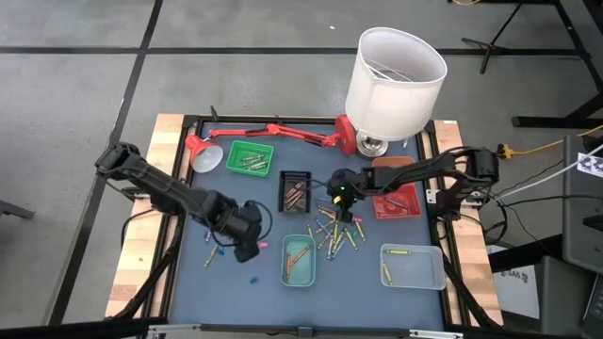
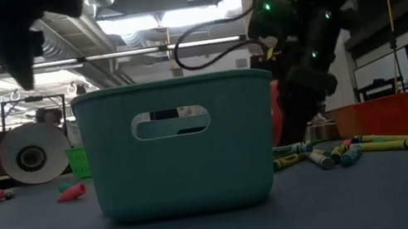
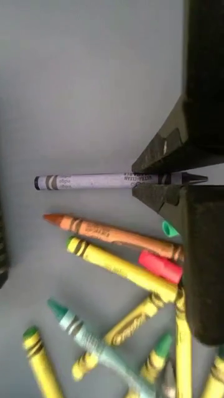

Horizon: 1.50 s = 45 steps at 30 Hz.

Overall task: Sort crayons
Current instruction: Put the purple crayon into the red bin

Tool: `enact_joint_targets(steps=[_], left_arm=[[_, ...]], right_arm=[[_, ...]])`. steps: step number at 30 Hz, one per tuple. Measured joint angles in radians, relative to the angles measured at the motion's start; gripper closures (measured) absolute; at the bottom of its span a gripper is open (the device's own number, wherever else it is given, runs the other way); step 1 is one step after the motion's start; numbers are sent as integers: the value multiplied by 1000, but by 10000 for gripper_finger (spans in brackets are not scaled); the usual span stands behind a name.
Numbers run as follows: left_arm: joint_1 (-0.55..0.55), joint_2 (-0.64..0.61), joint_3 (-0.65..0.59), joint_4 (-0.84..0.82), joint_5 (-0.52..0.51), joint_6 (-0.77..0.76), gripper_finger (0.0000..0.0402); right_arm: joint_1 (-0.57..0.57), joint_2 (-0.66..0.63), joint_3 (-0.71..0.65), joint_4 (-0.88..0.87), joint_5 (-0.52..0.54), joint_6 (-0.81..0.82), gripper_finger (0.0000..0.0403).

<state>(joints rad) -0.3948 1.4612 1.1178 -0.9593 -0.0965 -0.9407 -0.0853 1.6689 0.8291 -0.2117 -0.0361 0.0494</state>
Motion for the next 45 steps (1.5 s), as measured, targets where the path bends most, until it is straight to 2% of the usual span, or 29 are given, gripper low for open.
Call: enact_joint_targets(steps=[10,17,21,27,33,38,45], left_arm=[[-116,4,0,1,-76,-124,311],[-145,4,0,2,-126,-134,311],[-145,4,0,3,-127,-155,311],[-145,4,0,3,-127,-157,311],[-145,4,0,2,-122,-184,311],[-158,4,0,2,-117,-185,311],[-185,4,0,2,-120,-227,311]], right_arm=[[26,-69,165,-298,-20,-3,388],[103,-126,269,-503,-27,-3,387],[167,-185,293,-560,-33,16,387],[262,-307,293,-668,-32,73,387],[345,-412,279,-817,120,188,386],[383,-505,178,-866,222,326,386],[380,-585,15,-870,229,425,386]])
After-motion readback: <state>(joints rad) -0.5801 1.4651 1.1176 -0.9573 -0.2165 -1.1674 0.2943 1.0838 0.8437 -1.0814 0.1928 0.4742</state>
